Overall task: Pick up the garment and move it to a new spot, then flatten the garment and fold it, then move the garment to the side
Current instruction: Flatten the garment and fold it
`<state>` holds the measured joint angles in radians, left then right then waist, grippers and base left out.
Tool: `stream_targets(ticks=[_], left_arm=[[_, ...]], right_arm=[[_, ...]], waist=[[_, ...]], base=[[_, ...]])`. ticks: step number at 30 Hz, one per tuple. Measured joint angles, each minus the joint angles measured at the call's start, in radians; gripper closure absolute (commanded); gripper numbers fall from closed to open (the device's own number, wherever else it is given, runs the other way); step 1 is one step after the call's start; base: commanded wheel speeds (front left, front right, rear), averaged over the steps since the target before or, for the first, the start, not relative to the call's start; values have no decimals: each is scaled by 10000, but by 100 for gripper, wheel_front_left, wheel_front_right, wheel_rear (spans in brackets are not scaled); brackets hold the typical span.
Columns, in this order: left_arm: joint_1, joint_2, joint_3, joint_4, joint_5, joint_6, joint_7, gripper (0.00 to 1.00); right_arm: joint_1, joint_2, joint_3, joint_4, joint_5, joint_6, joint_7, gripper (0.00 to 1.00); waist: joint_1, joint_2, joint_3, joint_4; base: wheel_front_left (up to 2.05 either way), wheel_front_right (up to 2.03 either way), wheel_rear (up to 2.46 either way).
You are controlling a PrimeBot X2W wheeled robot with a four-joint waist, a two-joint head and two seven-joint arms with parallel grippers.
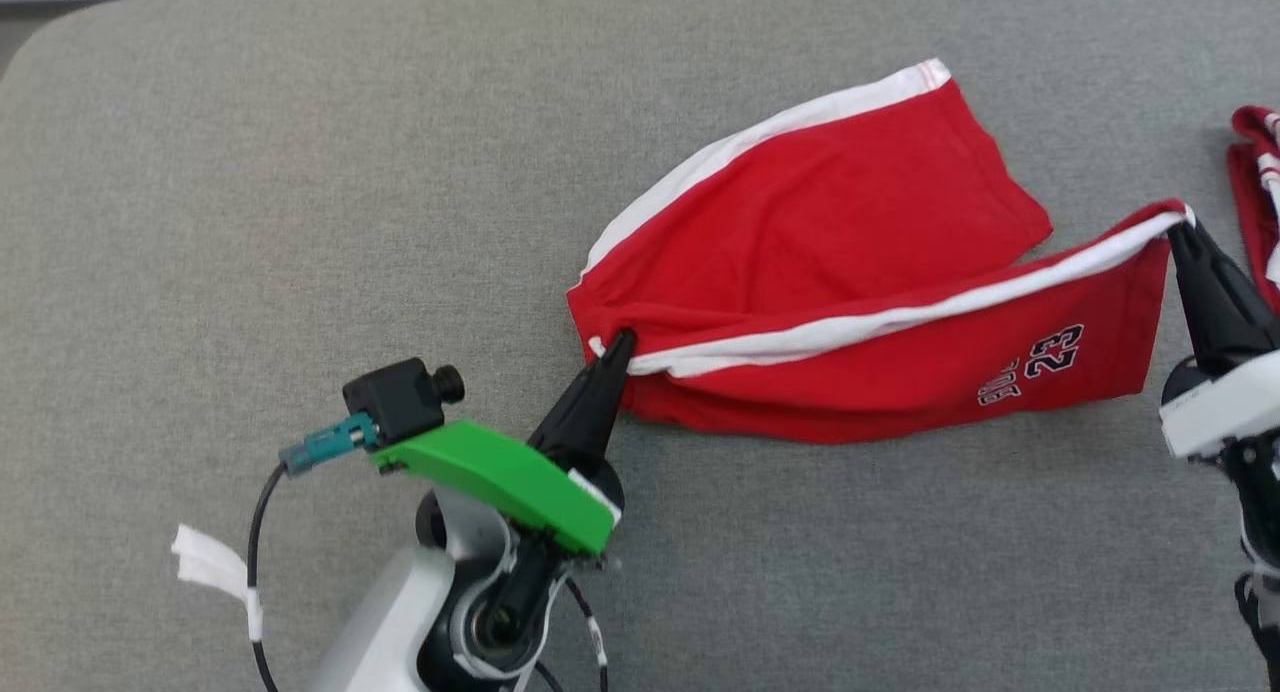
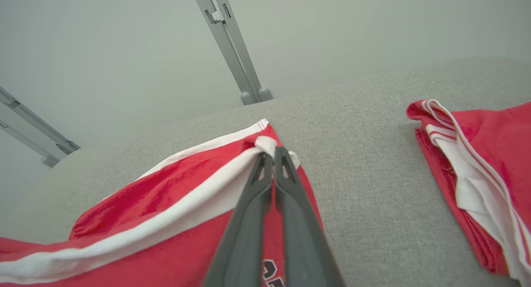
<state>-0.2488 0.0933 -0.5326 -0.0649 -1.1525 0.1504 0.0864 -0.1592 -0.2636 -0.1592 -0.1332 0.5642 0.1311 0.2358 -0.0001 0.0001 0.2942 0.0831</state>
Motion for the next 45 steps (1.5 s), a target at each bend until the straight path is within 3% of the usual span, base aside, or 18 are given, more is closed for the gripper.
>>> stream_targets(ticks=[9, 23, 24, 26, 27, 28, 32, 33, 34, 35, 41, 45], left_arm=[[-2138, -362, 142, 1964, -272, 307, -151, 100], [-4084, -430, -1413, 3643, -1760, 138, -1244, 100], [-4130, -430, -1488, 3695, -1841, 138, -1313, 93], [-4237, -431, -1668, 3841, -2040, 138, -1488, 59], [-4274, -431, -1755, 3891, -2100, 138, -1551, 50], [-4314, -431, -1827, 3937, -2132, 138, -1664, 0], [-4445, -431, -2121, 4019, -2326, 174, -2004, 0], [-4446, -431, -2188, 4015, -2332, 184, -2125, 0], [-4446, -431, -2230, 4002, -2332, 184, -2217, 0], [-4445, -433, -2290, 3969, -2332, 184, -2309, 0], [-4002, -309, -2548, 3544, -1887, 186, -2928, 0], [-3410, 171, -2778, 3122, -899, 349, -3321, 0]], right_arm=[[-3557, -1072, 982, 2696, -633, 2, 667, 100], [-5811, -1672, 2042, 5446, -1009, 2, -4, 100], [-5910, -1682, 2090, 5544, -1012, 2, -31, 100], [-6132, -1726, 2150, 5774, -1047, 2, -222, 100], [-6198, -1753, 2176, 5879, -1064, 2, -272, 100], [-6267, -1787, 2205, 5990, -1101, 2, -351, 100], [-6478, -1887, 2240, 6483, -1329, 2, -633, 100], [-6520, -1891, 2247, 6615, -1373, 2, -644, 86], [-6534, -1875, 2265, 6702, -1373, 2, -646, 53], [-6536, -1841, 2297, 6817, -1402, 2, -652, 0], [-6465, -1929, 2107, 7030, -1908, 2, -1197, 0], [-6076, -2109, 2234, 6803, -2203, 2, -1233, 0]], waist=[[1, 0, 1121, 701], [1, 0, 1931, 1735], [1, 0, 1962, 1763], [1, 0, 2021, 1817], [1, 0, 2036, 1839], [1, 0, 2048, 1866], [1, 0, 2047, 1961], [1, 0, 2040, 1983], [1, 0, 2031, 1996], [1, 0, 2017, 2005], [1, 0, 1824, 2025], [1, 0, 1562, 2033]], base=[[0, 0, 0], [0, 0, 0], [0, 0, 0], [0, 0, 0], [0, 0, 0], [0, 0, 0], [0, 0, 0], [0, 0, 0], [0, 0, 0], [0, 0, 0], [0, 0, 0], [0, 0, 0]])
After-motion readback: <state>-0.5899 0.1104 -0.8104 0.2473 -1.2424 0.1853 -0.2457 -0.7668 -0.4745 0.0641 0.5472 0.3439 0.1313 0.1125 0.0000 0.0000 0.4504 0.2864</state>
